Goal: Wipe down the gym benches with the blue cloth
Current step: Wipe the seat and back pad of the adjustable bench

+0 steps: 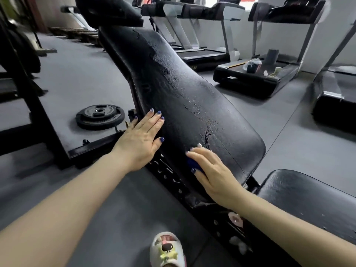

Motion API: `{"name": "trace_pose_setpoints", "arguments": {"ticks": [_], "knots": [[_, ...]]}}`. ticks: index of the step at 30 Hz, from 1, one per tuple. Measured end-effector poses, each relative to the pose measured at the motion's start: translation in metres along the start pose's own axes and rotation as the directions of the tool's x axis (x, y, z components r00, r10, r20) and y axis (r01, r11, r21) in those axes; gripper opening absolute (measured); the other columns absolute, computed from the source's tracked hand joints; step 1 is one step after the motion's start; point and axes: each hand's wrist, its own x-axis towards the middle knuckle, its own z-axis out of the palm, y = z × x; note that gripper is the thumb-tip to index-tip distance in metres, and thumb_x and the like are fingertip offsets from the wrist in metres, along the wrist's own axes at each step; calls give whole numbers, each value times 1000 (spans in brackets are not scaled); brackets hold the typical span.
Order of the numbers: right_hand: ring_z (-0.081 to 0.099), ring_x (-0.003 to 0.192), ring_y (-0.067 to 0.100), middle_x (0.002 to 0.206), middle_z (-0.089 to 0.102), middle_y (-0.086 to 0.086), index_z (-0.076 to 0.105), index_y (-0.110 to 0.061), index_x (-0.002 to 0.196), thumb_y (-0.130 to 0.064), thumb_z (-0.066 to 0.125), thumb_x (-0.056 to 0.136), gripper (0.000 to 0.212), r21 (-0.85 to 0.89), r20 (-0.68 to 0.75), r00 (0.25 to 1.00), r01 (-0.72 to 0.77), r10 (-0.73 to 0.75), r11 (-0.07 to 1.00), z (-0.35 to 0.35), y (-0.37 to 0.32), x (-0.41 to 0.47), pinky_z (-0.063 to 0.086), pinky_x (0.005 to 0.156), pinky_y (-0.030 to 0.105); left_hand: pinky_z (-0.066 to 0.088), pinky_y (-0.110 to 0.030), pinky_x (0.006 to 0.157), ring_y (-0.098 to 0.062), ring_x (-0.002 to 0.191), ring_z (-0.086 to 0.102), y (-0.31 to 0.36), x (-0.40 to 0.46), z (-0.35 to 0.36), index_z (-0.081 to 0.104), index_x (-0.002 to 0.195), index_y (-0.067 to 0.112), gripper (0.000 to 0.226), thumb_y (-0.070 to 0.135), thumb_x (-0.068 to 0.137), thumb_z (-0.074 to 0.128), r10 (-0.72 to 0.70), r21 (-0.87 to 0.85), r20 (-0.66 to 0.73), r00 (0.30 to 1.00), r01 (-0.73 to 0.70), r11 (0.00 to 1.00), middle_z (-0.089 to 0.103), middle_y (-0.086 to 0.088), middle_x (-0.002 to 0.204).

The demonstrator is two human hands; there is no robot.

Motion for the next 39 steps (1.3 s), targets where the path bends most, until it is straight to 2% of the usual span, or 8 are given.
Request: {"name": "trace_pose_setpoints", "arguments": {"ticks": [5, 13, 22, 24, 26, 32, 37, 39], "knots": [[33, 140, 22, 143, 42, 8, 48, -8, 137, -22, 48, 95, 44, 59, -130, 979, -148, 155, 987, 24, -10, 67, 29, 115, 43, 5, -41, 121, -6, 147, -7, -1, -1, 7, 21, 153, 18, 74, 54, 90, 9, 12, -67, -75, 997, -17, 998, 9, 7, 162], [25, 146, 16, 148, 37, 4, 46, -11, 137, -22, 46, 97, 42, -4, 56, 998, 39, -39, 999, -3, -8, -9, 19, 119, 27, -10, -31, 116, 4, 142, -18, 2, -2, 11, 19, 154, 22, 70, 51, 91, 11, -28, -158, -111, 993, 10, 987, 5, 14, 161], [43, 130, 24, 129, 56, 14, 57, 0, 125, -13, 51, 92, 35, 77, -92, 989, -111, 118, 991, 4, 23, 146, 20, 118, 25, -7, -32, 117, 0, 145, -13, 9, -4, 10, 20, 154, 22, 71, 50, 90, 11, -75, -164, -112, 991, 56, 985, 6, 14, 161], [42, 128, 18, 129, 56, 11, 56, -1, 126, -11, 51, 94, 35, 69, -75, 995, -57, 63, 996, -3, 26, 128, 19, 116, 18, -8, -32, 116, 1, 145, -14, 10, -4, 11, 19, 154, 22, 70, 50, 90, 11, -76, -169, -113, 991, 56, 984, 5, 15, 161], [40, 132, 16, 134, 53, 9, 54, -3, 129, -12, 50, 95, 35, 60, -33, 998, -43, 45, 997, -10, 32, 89, 21, 117, 22, -10, -31, 115, 2, 144, -16, 9, -5, 11, 18, 154, 23, 70, 50, 90, 11, -72, -172, -115, 991, 51, 984, 3, 15, 161], [29, 143, 8, 147, 42, -8, 48, -23, 136, -20, 47, 98, 37, 59, 10, 971, -241, 240, 969, -33, 44, -42, 22, 118, 26, -8, -37, 120, -6, 147, -14, 14, -7, 7, 16, 154, 18, 71, 49, 91, 10, -34, -118, -109, 993, 21, 993, 3, 8, 162], [28, 142, 21, 149, 36, 5, 48, -14, 134, -15, 52, 97, 37, 41, -150, 908, -390, 391, 920, -6, 28, 18, 20, 118, 32, -6, -41, 121, -8, 147, -15, 28, -15, 11, 15, 154, 16, 70, 51, 94, 9, 61, -42, -78, 995, -64, 997, 3, 5, 162], [30, 141, 25, 147, 39, 8, 50, -12, 134, -20, 50, 96, 40, 8, -194, 923, -336, 331, 942, 11, 12, 32, 23, 118, 40, -4, -42, 121, -8, 147, -13, 26, -16, 12, 17, 154, 16, 69, 51, 95, 10, 57, -30, -88, 994, -60, 998, 5, 5, 162]]}}
